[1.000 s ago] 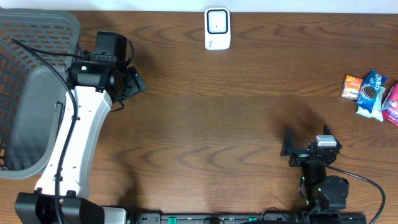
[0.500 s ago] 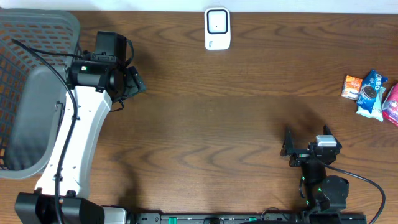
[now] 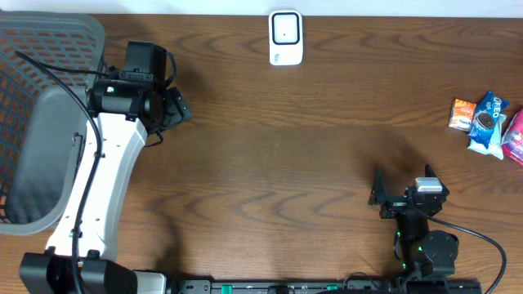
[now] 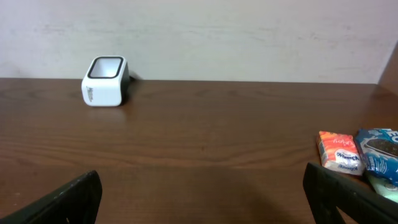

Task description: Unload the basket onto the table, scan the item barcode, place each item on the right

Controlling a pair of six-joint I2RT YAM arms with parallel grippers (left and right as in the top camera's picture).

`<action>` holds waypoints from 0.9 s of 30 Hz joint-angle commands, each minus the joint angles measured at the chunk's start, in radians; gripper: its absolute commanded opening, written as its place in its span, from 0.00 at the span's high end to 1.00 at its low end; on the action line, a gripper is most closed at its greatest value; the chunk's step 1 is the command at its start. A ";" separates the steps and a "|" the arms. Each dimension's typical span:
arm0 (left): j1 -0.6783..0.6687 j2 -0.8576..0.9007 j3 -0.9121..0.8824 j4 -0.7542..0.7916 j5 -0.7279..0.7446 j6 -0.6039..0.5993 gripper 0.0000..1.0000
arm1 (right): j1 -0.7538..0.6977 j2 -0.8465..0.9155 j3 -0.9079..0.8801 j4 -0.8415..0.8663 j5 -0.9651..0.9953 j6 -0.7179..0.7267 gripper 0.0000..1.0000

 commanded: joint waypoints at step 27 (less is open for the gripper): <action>0.000 -0.715 -0.691 0.292 0.250 0.279 0.02 | 0.004 -0.007 -0.001 -0.004 0.012 -0.012 0.01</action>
